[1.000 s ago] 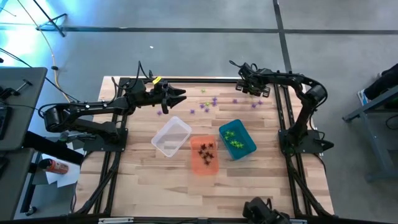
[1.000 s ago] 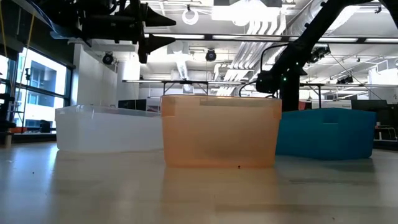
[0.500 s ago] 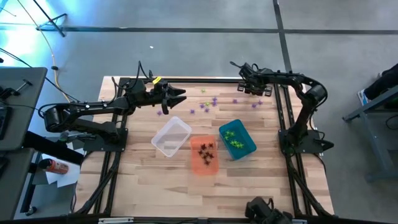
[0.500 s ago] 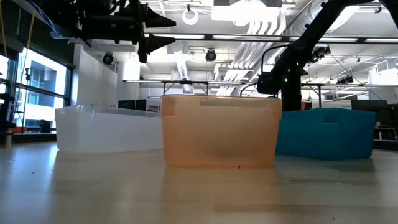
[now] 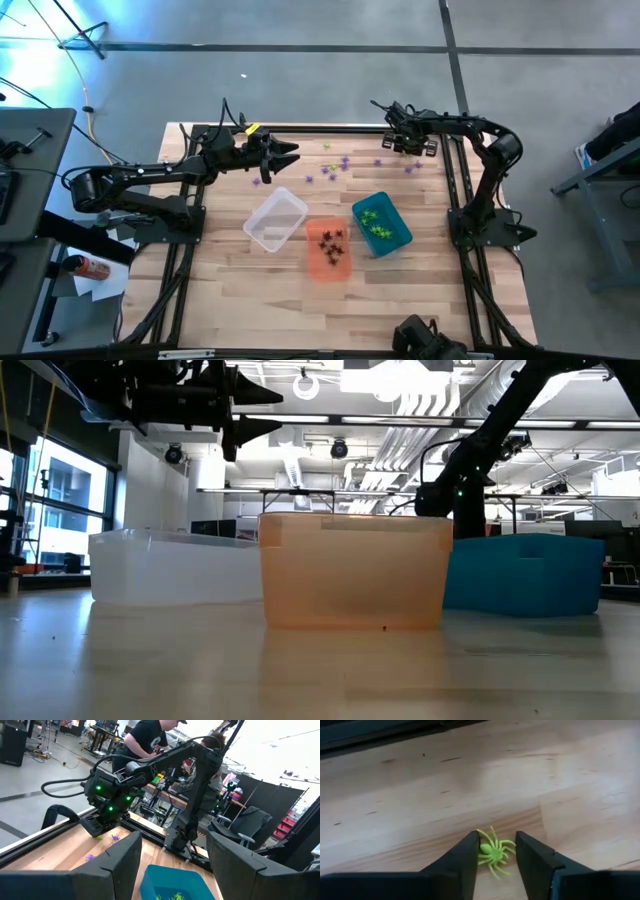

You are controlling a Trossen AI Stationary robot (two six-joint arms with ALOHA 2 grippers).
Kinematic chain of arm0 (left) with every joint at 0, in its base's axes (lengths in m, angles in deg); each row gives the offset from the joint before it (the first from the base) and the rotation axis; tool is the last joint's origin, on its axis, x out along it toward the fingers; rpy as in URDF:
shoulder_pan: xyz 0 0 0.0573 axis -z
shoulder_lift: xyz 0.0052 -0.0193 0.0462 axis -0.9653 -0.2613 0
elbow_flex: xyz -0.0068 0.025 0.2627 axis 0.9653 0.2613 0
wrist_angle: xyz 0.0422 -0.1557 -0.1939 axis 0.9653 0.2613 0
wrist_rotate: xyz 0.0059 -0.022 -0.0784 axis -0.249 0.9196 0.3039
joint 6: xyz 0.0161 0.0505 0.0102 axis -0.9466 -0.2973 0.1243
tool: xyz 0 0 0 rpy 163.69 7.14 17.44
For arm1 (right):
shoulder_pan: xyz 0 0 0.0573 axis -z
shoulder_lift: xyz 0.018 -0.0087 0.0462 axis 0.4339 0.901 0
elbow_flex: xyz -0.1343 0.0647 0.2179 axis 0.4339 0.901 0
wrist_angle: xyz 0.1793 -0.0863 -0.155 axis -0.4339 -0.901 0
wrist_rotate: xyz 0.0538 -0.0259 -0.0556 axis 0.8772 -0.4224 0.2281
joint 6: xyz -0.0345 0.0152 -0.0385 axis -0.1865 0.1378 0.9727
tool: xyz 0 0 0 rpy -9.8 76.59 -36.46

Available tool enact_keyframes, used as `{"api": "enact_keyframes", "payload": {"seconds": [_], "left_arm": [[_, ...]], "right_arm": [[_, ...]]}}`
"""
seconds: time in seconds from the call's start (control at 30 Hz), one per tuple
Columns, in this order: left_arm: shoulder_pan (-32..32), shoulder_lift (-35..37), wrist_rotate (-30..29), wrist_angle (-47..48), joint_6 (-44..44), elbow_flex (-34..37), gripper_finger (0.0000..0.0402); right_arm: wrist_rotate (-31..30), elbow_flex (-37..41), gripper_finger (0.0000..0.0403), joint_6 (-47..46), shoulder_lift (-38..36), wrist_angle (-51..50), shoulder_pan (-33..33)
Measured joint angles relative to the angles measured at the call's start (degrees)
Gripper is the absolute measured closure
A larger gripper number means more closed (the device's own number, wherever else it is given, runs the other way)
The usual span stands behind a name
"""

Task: Sort Halloween decoration
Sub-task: Put the green spider toy into the blue bin

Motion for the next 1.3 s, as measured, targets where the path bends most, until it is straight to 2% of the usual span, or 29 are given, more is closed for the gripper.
{"api": "enact_keyframes", "payload": {"seconds": [0.1, 0.23, 0.47, 0.73, 0.87, 1.03, 1.13, 1.23, 1.3], "left_arm": [[0.0, 0.0, -0.02, 0.23, 0.07, 0.0, 0.0192], [0.0, 0.0, -0.05, 0.74, 0.55, 0.0, 0.0192], [0.0, 0.0, -0.15, 1.67, 0.55, 0.0, 0.0192], [0.02, 0.0, -0.12, -0.58, 0.54, 0.0, 0.0192], [0.03, 0.0, -0.11, -0.46, 0.55, 0.0, 0.0192], [0.07, 0.0, -0.11, -0.32, 0.74, 0.0, 0.0192], [0.07, 0.0, -0.1, -0.23, 1.79, 0.0, 0.0192], [0.07, 0.0, -0.09, -0.19, 2.17, 0.0, 0.0192], [0.07, 0.0, -0.09, -0.17, 2.1, 0.0, 0.0192]], "right_arm": [[0.25, -0.02, 0.0313, 1.12, 0.04, 0.26, -0.22], [-0.85, 0.12, 0.0389, 4.56, -0.53, 0.52, -1.49], [-1.46, 0.28, 0.04, 11.43, -5.89, 1.81, -3.4], [-0.84, 0.24, 0.0402, 23.5, -18.78, 3.96, -4.66], [9.77, 0.2, 0.04, 27.12, -22.16, 2.11, -3.91], [11.63, 0.2, 0.0392, 23.85, -19.55, -0.47, -2.04], [13.55, 0.2, 0.0361, 25.8, -15.69, -0.74, -1.46], [15.95, 0.2, 0.0311, 28.78, -11.08, -0.78, -1.49], [14.54, 0.2, 0.0274, 30.23, -8.51, -0.7, -1.53]]}}
